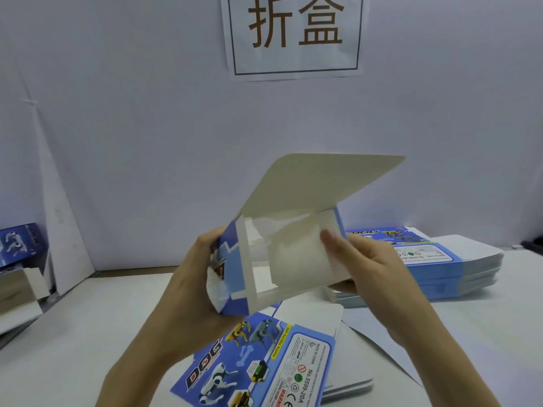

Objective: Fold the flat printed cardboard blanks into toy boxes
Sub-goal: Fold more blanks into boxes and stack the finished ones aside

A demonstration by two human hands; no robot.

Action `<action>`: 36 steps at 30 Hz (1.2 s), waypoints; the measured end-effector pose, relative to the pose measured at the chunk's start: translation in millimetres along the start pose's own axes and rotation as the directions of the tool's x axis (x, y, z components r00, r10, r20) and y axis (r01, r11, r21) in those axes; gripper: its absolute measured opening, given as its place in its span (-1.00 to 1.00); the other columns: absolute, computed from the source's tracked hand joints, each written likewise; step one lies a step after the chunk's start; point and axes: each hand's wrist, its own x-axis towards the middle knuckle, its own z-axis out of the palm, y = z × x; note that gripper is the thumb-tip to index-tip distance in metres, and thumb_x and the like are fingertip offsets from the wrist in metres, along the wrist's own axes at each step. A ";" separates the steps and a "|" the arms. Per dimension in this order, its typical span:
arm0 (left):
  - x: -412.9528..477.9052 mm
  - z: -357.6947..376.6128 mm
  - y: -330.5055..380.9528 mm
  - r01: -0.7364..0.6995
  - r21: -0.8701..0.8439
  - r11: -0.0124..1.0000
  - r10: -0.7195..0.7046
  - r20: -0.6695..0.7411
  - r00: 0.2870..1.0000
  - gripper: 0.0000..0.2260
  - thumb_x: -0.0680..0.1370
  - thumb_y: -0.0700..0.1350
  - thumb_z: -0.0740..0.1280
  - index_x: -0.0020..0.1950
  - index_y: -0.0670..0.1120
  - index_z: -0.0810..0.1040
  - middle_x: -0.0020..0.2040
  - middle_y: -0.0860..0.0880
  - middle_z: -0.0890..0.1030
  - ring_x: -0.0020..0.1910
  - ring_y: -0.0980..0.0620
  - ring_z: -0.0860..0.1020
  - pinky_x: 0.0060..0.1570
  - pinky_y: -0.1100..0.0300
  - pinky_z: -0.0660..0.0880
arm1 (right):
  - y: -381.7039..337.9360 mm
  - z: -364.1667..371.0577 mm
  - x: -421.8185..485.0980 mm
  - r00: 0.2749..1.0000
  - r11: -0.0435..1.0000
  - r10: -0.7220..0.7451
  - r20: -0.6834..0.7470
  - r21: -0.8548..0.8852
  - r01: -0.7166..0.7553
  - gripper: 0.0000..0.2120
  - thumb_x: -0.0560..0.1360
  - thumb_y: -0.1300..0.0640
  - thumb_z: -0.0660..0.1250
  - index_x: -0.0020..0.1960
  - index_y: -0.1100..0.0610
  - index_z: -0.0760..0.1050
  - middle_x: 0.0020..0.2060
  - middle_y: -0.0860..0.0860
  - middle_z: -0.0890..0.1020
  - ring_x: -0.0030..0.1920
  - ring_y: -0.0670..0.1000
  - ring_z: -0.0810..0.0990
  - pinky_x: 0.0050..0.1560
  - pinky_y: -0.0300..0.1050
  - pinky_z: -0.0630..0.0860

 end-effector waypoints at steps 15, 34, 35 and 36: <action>-4.3 -14.6 -20.5 0.006 -0.052 0.999 -0.005 0.028 1.000 -0.30 0.25 0.00 0.57 0.33 -0.04 0.39 0.21 0.43 0.46 0.18 0.43 0.45 0.03 0.63 0.33 | -0.7 -28.3 10.3 0.967 0.477 0.071 0.247 0.843 -0.250 -0.45 0.46 -0.12 0.13 0.04 0.30 0.65 0.11 0.26 0.64 0.10 0.20 0.65 -0.03 0.12 0.63; 2.5 11.2 7.1 0.407 -0.485 0.774 -0.218 0.399 0.891 -0.08 0.16 0.41 0.47 0.45 0.43 0.13 0.47 0.29 0.28 0.33 0.12 0.47 0.30 -0.01 0.43 | 5.3 10.8 3.6 0.973 0.956 0.042 -0.228 -0.273 -0.105 -0.80 0.54 0.27 0.20 -0.21 0.37 0.40 -0.18 0.27 0.54 -0.06 0.31 0.53 -0.06 0.25 0.55; 2.9 14.6 8.1 0.412 -0.464 0.784 -0.240 0.386 0.891 -0.04 0.13 0.45 0.45 0.45 0.42 0.11 0.46 0.29 0.29 0.34 0.11 0.47 0.33 -0.06 0.40 | 4.8 11.1 3.8 0.969 0.952 0.049 -0.242 -0.281 -0.119 -0.79 0.55 0.25 0.18 -0.19 0.38 0.41 -0.18 0.28 0.54 -0.07 0.32 0.53 -0.05 0.28 0.54; 2.4 16.4 8.6 0.413 -0.445 0.794 -0.250 0.380 0.891 -0.02 0.11 0.46 0.45 0.46 0.41 0.10 0.46 0.28 0.30 0.36 0.10 0.44 0.36 -0.10 0.37 | 5.2 10.8 4.1 0.964 0.948 0.054 -0.261 -0.289 -0.131 -0.77 0.56 0.23 0.16 -0.17 0.39 0.41 -0.20 0.28 0.54 -0.10 0.31 0.53 -0.07 0.28 0.54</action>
